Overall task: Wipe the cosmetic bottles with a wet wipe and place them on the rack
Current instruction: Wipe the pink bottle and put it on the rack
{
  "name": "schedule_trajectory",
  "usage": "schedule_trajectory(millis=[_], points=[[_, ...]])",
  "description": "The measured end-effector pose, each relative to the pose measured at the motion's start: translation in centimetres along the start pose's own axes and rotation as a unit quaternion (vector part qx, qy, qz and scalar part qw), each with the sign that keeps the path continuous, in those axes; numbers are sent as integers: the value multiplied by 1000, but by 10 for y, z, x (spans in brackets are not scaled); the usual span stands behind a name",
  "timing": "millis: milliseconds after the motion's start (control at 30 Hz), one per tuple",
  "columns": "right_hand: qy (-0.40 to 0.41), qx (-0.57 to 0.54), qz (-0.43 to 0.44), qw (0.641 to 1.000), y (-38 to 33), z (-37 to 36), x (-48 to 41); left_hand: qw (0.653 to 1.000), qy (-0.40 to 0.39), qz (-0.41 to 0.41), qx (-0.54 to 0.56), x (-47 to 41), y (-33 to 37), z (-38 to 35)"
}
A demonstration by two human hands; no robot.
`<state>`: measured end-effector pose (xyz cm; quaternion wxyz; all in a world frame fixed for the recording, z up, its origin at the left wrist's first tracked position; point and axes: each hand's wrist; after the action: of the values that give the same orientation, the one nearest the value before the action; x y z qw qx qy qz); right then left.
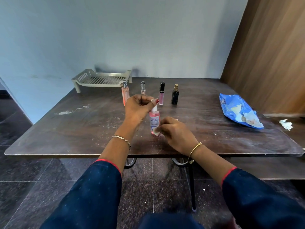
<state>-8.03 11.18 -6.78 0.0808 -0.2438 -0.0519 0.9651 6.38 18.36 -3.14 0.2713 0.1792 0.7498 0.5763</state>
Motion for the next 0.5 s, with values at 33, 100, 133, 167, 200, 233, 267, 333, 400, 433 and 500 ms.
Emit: schedule_trajectory(millis=[33, 100, 133, 167, 200, 233, 267, 333, 400, 433, 500], points=[[12, 6, 4, 1000, 1, 3, -3, 1000, 1, 4, -1, 0, 1, -1], [50, 21, 3, 999, 1, 8, -11, 1000, 5, 10, -7, 0, 4, -4], [69, 28, 5, 997, 0, 11, -16, 1000, 6, 11, -14, 0, 5, -5], [87, 35, 9, 996, -1, 12, -19, 1000, 6, 10, -23, 0, 6, -7], [96, 45, 15, 994, -2, 13, -21, 999, 6, 9, -33, 0, 7, -8], [94, 61, 20, 994, -4, 12, -21, 999, 6, 7, -41, -1, 7, -9], [81, 82, 23, 993, -5, 11, -19, 999, 7, 6, -46, -1, 7, -10], [41, 118, 37, 992, -7, 5, -12, 998, 10, 6, -55, -3, 6, -11], [-12, 143, 50, 988, -8, 0, -4, 998, 14, 7, -68, -6, 5, -11], [-37, 155, 54, 986, -8, -2, -2, 997, 15, 6, -71, -7, 4, -11], [-78, 171, 62, 980, -6, -3, -1, 997, 16, 3, -71, -9, 3, -11]])
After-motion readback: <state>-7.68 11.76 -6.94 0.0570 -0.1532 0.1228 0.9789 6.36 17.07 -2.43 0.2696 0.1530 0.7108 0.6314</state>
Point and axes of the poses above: each hand's wrist, its own x-axis away from the middle knuckle, its own z-axis out of the back of the hand, y = z × x, and after that the axes turned 9 degrees about x, right-handed
